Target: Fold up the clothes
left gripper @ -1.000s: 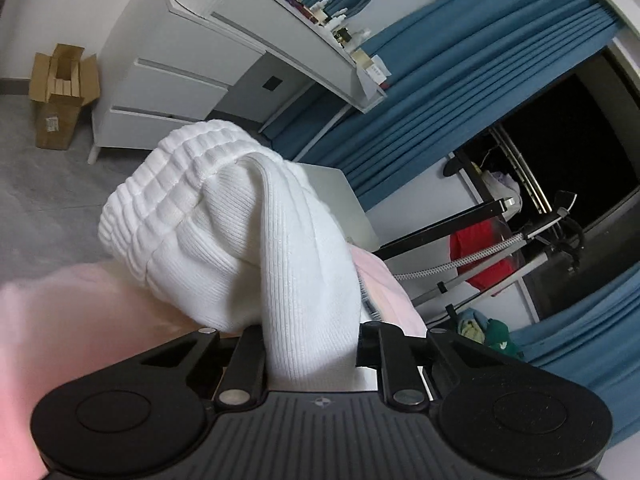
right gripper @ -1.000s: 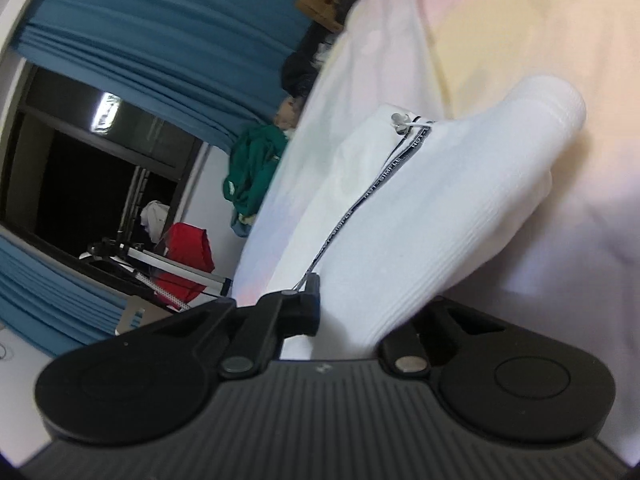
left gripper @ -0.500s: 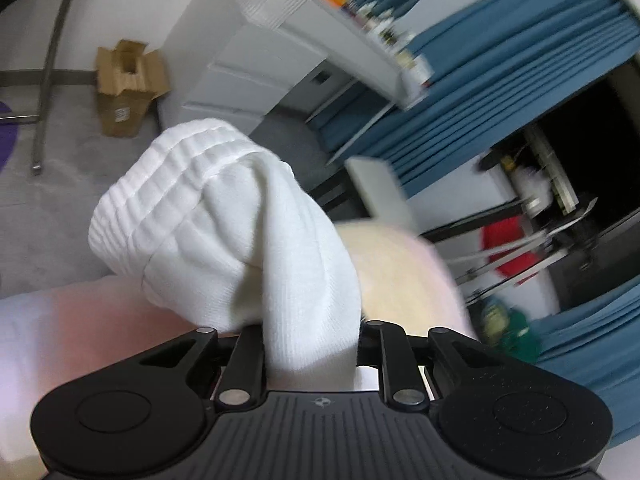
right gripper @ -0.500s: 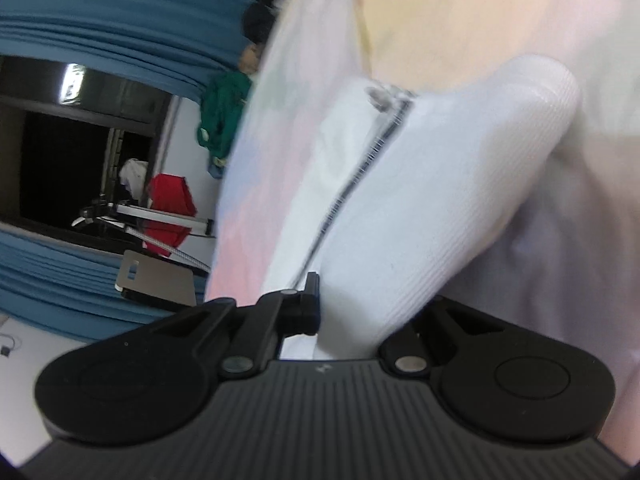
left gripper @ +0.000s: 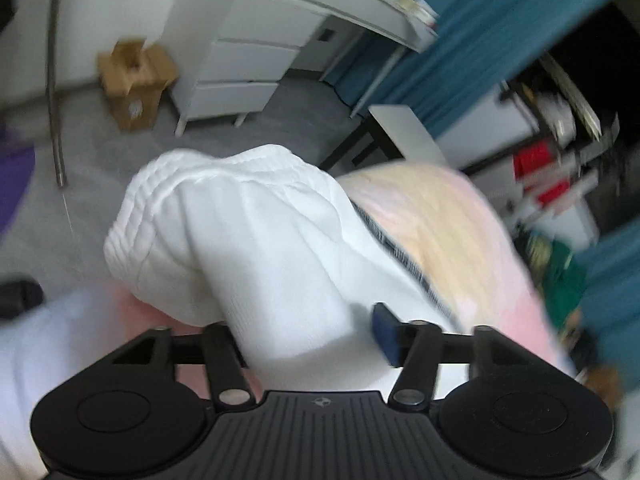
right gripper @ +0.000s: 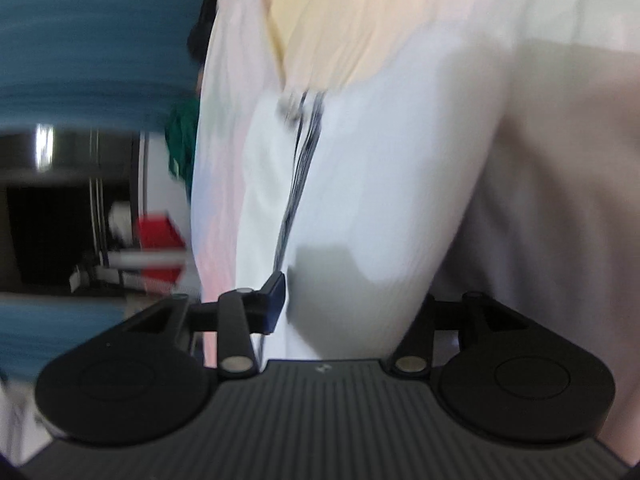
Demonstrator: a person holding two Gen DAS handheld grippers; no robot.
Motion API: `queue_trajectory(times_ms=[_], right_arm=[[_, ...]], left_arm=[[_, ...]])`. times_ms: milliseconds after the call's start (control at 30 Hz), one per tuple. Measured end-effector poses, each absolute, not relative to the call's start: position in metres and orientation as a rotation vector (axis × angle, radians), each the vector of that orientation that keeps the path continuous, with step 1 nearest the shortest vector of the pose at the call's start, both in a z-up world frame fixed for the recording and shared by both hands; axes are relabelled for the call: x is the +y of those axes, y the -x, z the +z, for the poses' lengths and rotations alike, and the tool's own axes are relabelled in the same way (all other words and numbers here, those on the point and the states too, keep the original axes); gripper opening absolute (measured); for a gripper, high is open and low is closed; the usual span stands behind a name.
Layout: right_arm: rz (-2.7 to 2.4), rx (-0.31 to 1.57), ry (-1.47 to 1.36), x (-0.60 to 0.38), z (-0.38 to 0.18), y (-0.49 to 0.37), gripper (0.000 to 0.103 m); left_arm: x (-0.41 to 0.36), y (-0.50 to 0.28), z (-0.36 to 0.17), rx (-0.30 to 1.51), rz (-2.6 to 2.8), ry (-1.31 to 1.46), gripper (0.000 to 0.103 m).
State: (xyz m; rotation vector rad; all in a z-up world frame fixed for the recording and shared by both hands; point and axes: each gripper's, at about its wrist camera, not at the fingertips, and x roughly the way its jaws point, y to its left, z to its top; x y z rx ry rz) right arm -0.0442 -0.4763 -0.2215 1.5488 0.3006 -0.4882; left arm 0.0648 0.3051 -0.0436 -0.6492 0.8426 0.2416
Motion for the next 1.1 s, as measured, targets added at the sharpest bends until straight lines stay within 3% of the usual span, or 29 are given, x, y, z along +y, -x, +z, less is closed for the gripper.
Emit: queue_trajectory(times_ms=[33,100,367,567,733,1100], right_arm=[[-0.519,0.247,-1.559,-0.478,-0.222,0.048,0.049],[-0.537,0.175,-1.568,-0.482,-0.225,0.052,0.049],[-0.329,0.349,-1.418,-0.497,-0.225,0.014,0.048],[-0.252,0.249,-1.418,-0.499,-0.222,0.012,0.049],[-0.201,0.127,-1.393,-0.496,-0.210,0.006,0.049],[-0.367,0.083,-1.485,-0.496,-0.227,0.007,0.049]], left_arm=[[0.298,-0.063,-0.040,0.854,0.249,0.591,0.082],[0.287,-0.057,-0.030,0.848,0.267,0.507,0.082],[0.282,-0.024,0.004,0.625,0.312,0.549,0.084],[0.258,-0.022,0.030,0.513,0.248,0.448,0.087],[0.233,-0.028,0.036,0.500,0.181,0.357,0.089],[0.202,-0.042,0.031,0.516,0.110,0.267,0.089]])
